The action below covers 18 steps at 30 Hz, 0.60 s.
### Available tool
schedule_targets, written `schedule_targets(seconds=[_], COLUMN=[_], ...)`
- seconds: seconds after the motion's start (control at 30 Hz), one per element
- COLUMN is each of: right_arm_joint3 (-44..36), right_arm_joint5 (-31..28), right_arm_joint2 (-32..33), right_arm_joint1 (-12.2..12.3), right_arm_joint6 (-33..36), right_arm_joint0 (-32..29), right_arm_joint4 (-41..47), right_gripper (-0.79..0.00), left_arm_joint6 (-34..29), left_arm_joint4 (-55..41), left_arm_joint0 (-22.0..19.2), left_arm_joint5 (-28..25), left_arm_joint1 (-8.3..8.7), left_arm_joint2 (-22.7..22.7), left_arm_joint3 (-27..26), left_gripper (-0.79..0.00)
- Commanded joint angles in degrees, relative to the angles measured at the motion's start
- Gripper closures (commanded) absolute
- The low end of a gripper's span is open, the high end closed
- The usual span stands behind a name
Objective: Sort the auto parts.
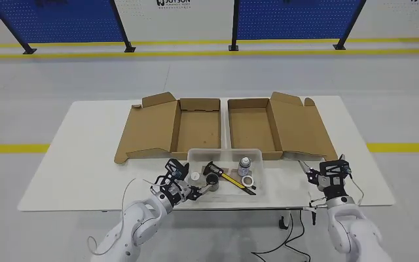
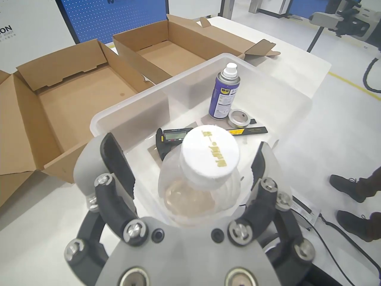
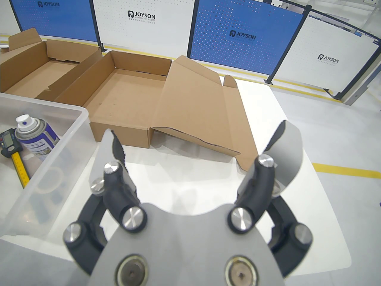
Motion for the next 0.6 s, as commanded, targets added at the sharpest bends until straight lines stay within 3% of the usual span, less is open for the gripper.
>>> schedule_targets(seconds=[0.0, 0.07, 0.17, 0.33, 0.57], right_arm_joint3=[0.0, 0.0, 0.0, 0.0, 0.0], right_arm_joint5=[0.0, 0.0, 0.0, 0.0, 0.0], right_arm_joint2=[0.0, 0.0, 0.0, 0.0, 0.0], right_arm_joint1=[0.0, 0.0, 0.0, 0.0, 0.0], right_arm_joint6=[0.0, 0.0, 0.0, 0.0, 0.0], right_arm_joint0=[0.0, 0.0, 0.0, 0.0, 0.0], right_arm_joint4=[0.0, 0.0, 0.0, 0.0, 0.0], right_gripper=[-0.785, -0.785, -0.785, -0.785, -0.785], left_arm_joint6=[-0.2, -0.5, -0.8, -1.2, -1.0], left_arm_joint4=[-0.7, -1.0, -1.4, -1.7, -1.3], left_arm_joint0=[-0.1, -0.2, -0.1, -0.2, -0.4], left_arm_joint5=[0.0, 0.0, -0.3, -0.2, -0.2], left_arm_joint1=[-0.03, -0.04, -0.02, 0.02, 0.02], left_arm_joint2=[0.1, 0.2, 0.3, 0.2, 0.7], left_arm_joint3=[0.2, 0.2, 0.4, 0.3, 0.4], left_gripper=[-0.785, -0.723, -0.720, -0.603, -0.591])
